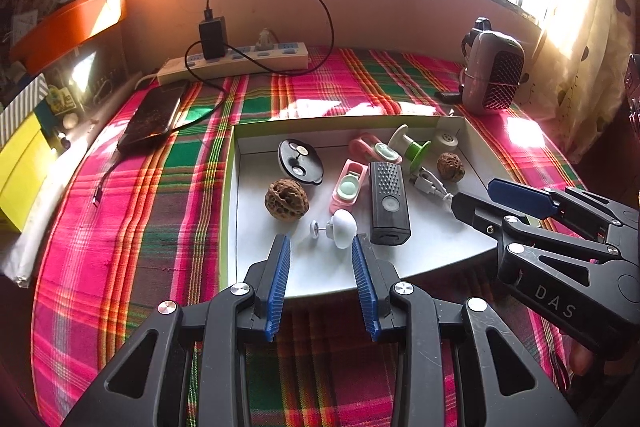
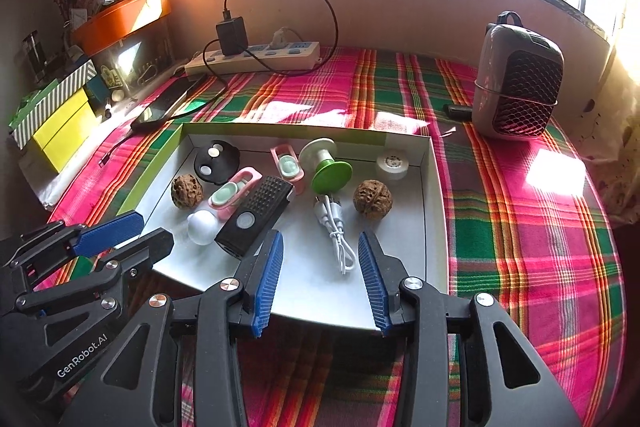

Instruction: Organize objects

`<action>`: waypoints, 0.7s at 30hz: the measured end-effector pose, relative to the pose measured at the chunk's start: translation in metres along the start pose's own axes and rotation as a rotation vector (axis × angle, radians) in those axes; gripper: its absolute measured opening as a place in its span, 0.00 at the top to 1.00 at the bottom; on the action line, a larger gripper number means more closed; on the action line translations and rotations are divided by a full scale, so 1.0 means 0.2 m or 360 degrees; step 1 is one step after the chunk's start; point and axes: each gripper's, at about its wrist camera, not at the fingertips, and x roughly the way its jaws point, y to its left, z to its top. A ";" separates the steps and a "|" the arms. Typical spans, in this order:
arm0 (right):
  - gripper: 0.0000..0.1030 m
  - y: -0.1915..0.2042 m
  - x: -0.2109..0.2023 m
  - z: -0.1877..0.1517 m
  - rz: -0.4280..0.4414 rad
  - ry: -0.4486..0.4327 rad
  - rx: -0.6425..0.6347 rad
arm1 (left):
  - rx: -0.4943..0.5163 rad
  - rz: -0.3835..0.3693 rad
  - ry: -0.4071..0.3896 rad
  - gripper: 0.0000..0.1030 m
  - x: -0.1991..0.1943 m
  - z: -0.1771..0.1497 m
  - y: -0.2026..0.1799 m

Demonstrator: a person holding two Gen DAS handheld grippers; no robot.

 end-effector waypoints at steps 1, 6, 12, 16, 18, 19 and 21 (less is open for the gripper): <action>0.60 0.00 -0.01 -0.01 0.0004 -0.0008 0.0004 | -0.0001 0.0005 -0.0001 0.71 -0.01 -0.01 0.00; 0.60 0.02 -0.07 -0.04 0.0004 -0.0031 0.0009 | -0.0013 0.0024 -0.0027 0.71 -0.07 -0.04 0.01; 0.60 0.02 -0.13 -0.10 -0.0014 -0.0044 0.0053 | -0.0005 0.0036 -0.0034 0.71 -0.12 -0.09 -0.01; 0.60 0.01 -0.15 -0.14 -0.0037 -0.0042 0.0055 | -0.0001 0.0051 -0.0027 0.71 -0.14 -0.13 -0.02; 0.60 0.01 -0.17 -0.16 -0.0041 -0.0030 0.0051 | -0.0005 0.0082 -0.0032 0.71 -0.16 -0.15 -0.02; 0.60 0.01 -0.17 -0.17 -0.0047 -0.0027 0.0050 | -0.0006 0.0095 -0.0035 0.71 -0.17 -0.16 -0.02; 0.60 0.01 -0.18 -0.20 -0.0056 -0.0023 0.0052 | -0.0010 0.0091 -0.0025 0.71 -0.17 -0.19 -0.03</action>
